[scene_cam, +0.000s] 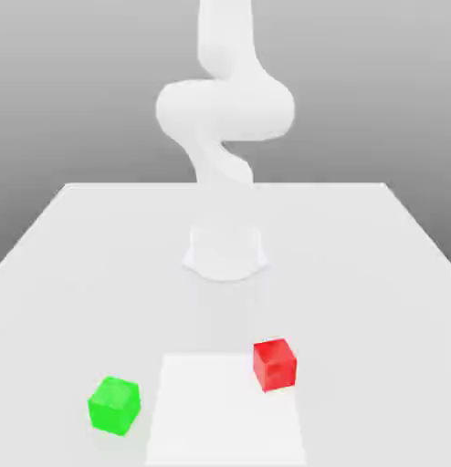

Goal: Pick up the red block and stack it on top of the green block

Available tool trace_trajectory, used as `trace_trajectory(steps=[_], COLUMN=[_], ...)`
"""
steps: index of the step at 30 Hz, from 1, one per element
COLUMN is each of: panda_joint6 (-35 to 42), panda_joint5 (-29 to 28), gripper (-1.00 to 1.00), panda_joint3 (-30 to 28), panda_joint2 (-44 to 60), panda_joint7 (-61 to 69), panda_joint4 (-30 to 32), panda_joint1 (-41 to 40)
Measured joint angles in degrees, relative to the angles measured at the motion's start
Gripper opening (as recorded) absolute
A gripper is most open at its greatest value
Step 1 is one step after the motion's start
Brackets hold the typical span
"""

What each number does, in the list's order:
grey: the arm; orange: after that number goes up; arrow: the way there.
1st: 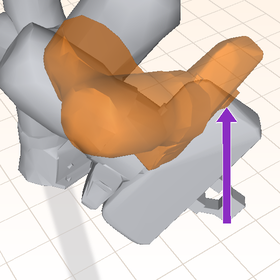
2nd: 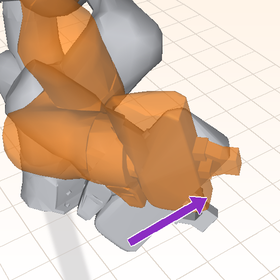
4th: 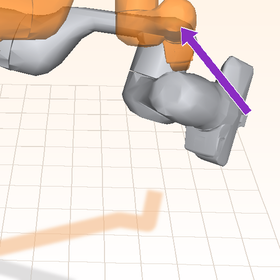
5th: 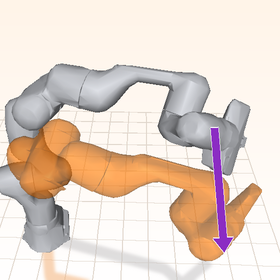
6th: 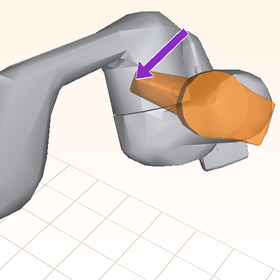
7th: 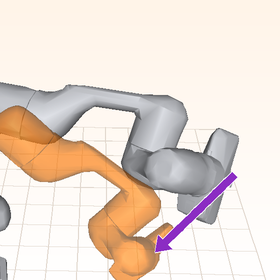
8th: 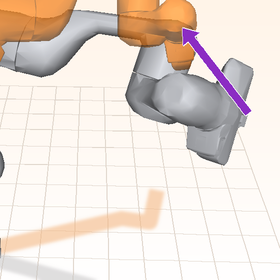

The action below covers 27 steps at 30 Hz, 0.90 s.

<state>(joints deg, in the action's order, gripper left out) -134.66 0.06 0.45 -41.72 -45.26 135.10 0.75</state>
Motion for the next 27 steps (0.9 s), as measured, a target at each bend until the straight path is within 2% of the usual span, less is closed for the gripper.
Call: trace_trajectory(steps=[17,24,25,27], panda_joint6=[-24.41,-36.86,-38.42,-38.42], panda_joint5=[0.56,-2.84,-3.18,-3.2], gripper=[0.0,0.0,-1.0,-1.0], panda_joint3=[3.69,2.11,1.53,1.54], panda_joint2=[36.18,51.33,53.15,53.15], panda_joint7=[4.98,2.84,2.6,2.58], panda_joint4=[26.78,26.8,26.55,26.55], panda_joint1=[6.27,7.69,8.18,8.19])
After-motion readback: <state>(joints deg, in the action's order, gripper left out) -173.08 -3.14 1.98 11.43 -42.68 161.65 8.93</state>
